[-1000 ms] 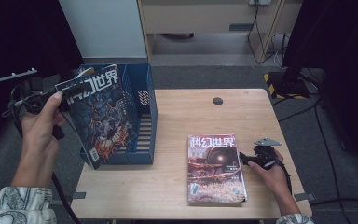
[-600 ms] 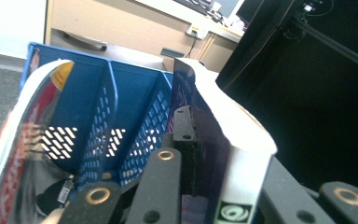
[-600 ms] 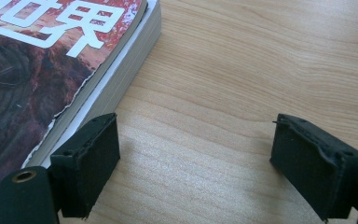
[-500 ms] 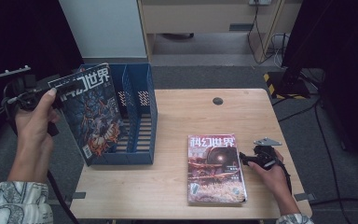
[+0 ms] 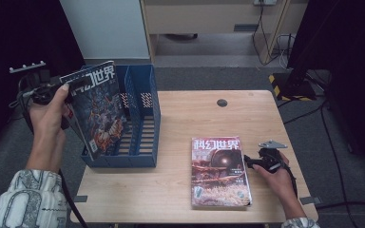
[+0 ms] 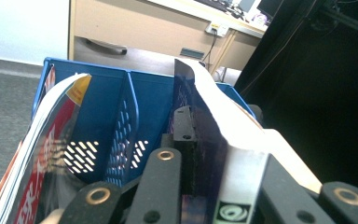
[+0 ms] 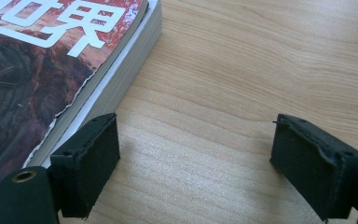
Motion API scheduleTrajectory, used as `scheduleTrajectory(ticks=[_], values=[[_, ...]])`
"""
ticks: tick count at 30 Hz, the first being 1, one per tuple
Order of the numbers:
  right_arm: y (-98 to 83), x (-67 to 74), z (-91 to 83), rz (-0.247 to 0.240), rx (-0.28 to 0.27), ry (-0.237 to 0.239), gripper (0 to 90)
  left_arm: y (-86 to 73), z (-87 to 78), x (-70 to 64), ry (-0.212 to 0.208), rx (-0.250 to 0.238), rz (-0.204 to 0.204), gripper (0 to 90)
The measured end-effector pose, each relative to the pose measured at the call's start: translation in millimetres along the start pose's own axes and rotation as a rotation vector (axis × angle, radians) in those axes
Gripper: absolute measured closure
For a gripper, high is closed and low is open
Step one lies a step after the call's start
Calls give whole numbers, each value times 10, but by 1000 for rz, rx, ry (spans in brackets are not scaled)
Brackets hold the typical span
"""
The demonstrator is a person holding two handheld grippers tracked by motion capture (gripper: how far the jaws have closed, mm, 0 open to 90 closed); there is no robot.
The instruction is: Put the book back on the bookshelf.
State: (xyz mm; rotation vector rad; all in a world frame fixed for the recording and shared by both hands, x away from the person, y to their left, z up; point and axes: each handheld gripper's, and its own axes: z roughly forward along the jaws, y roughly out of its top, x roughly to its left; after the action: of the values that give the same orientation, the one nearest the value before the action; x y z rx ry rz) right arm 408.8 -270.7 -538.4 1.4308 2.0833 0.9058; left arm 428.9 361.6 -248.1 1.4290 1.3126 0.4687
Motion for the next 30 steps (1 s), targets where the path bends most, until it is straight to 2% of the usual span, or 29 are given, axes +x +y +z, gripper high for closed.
scheduleTrajectory(ticks=[5, 9, 19, 26, 30], values=[[0, 0, 0, 0, 0, 0, 154, -8, 99, 27, 9, -5, -6, 822], [0, -2, 0, -1, 0, 1, 154, -24, 166, 18, 21, -14, 14, 822], [0, -2, -1, -1, 1, 2, 154, -116, 292, 17, 1, -64, 20, 821], [0, -1, -1, 1, 2, 2, 154, -180, 345, 60, 17, -82, 19, 821], [0, -1, -1, 1, 2, 2, 154, -207, 369, 88, 12, -97, 21, 821]])
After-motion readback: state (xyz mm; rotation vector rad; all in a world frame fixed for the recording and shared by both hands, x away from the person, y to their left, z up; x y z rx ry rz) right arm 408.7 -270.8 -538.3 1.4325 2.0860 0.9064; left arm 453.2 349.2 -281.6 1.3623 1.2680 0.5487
